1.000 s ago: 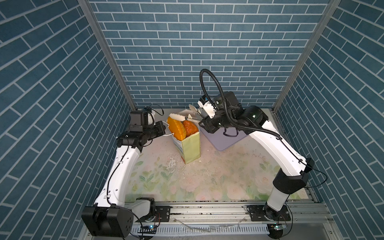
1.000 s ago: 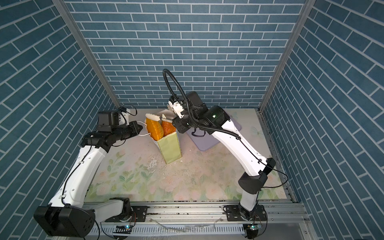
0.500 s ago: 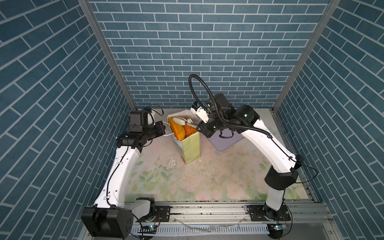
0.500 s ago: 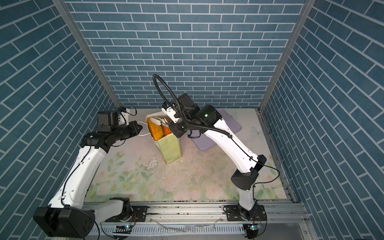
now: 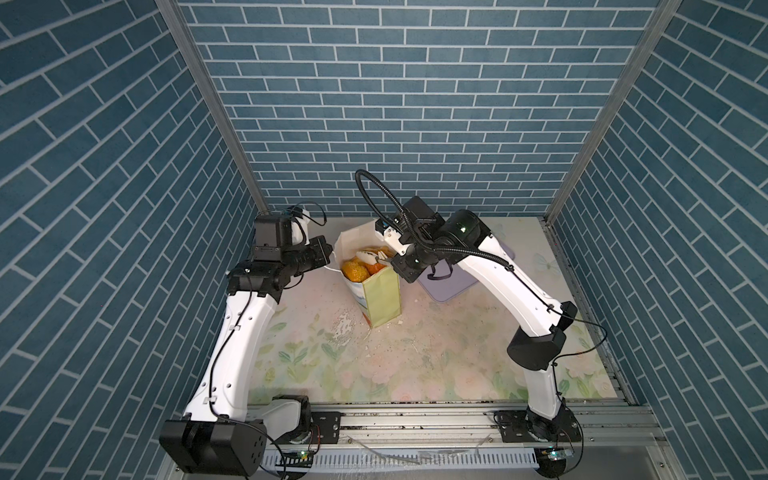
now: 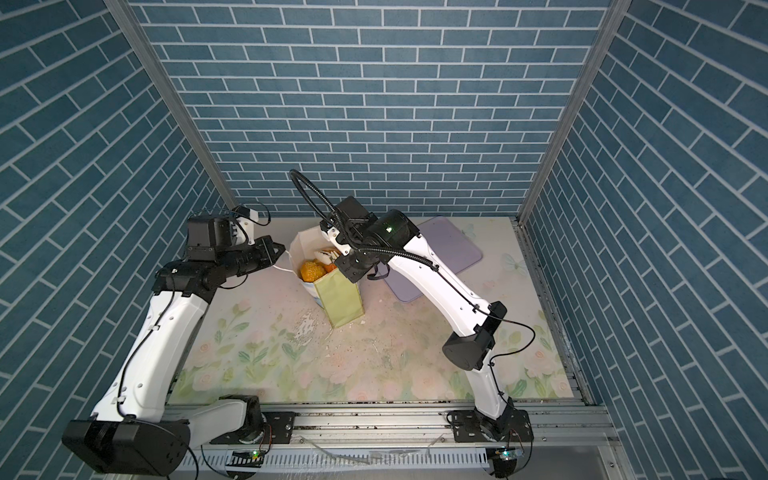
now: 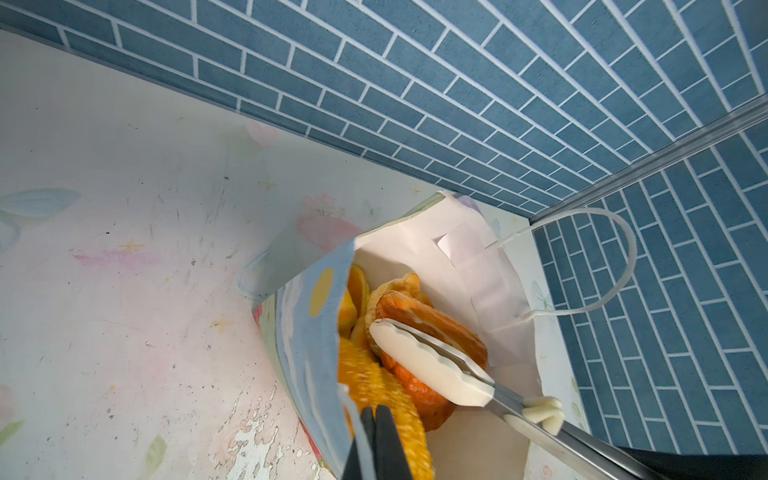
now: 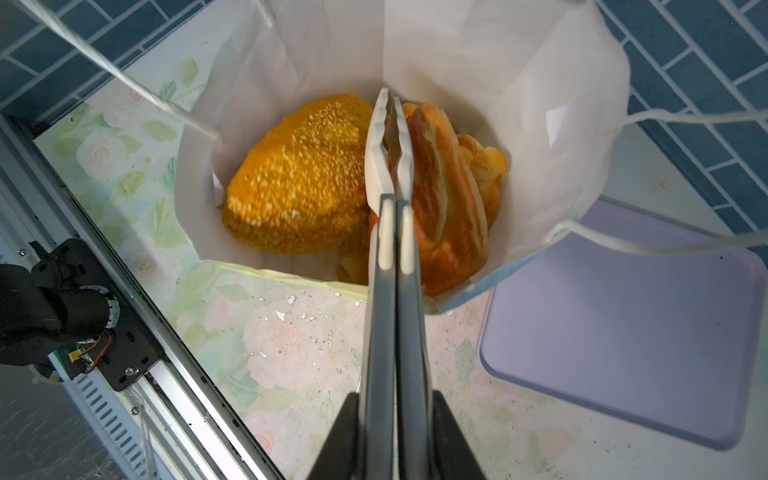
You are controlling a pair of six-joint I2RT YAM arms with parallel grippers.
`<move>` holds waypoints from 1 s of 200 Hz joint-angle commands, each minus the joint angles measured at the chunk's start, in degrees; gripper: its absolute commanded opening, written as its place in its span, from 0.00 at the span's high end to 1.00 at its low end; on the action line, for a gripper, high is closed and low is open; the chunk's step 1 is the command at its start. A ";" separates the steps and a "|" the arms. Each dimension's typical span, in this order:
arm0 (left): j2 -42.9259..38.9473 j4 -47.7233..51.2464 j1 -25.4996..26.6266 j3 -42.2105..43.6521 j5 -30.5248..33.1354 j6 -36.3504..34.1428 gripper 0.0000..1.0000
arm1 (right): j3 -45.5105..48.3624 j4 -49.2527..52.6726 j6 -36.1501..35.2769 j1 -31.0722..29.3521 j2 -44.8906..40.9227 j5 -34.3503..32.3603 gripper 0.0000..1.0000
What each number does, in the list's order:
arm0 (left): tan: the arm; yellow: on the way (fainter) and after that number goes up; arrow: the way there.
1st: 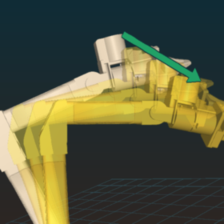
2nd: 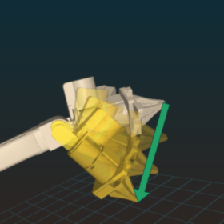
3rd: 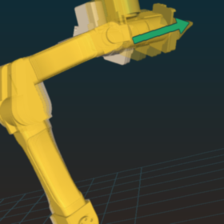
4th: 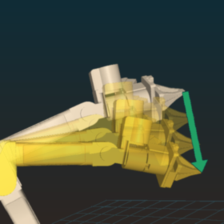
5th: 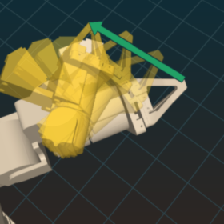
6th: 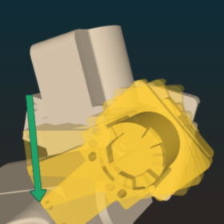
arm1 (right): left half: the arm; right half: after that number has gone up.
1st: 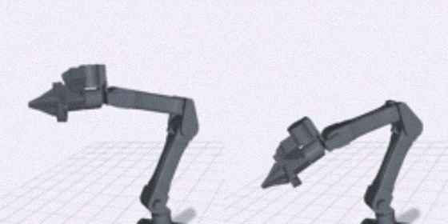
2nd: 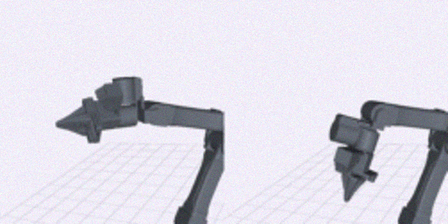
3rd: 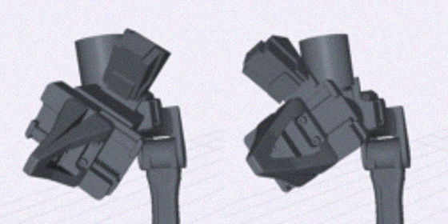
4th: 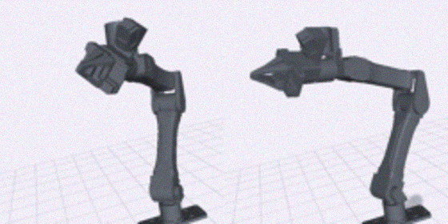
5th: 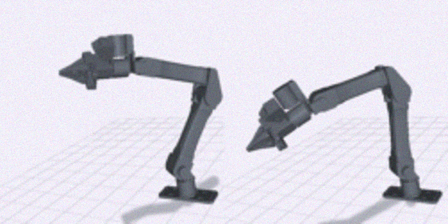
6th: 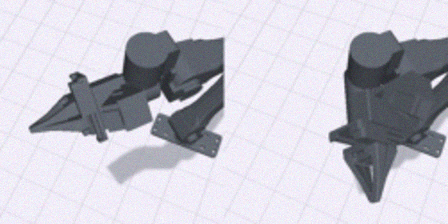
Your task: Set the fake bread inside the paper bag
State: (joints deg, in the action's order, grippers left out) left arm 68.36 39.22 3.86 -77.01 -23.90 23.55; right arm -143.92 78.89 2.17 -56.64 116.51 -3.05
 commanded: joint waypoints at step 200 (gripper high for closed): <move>-2.57 6.48 -9.16 -7.16 4.61 -6.77 0.43 | 48.59 -26.79 13.29 24.90 -41.35 -21.66 0.74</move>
State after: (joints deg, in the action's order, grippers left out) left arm 66.32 44.29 -2.66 -83.09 -19.07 18.28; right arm -106.72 57.95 8.05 -37.23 81.62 -21.39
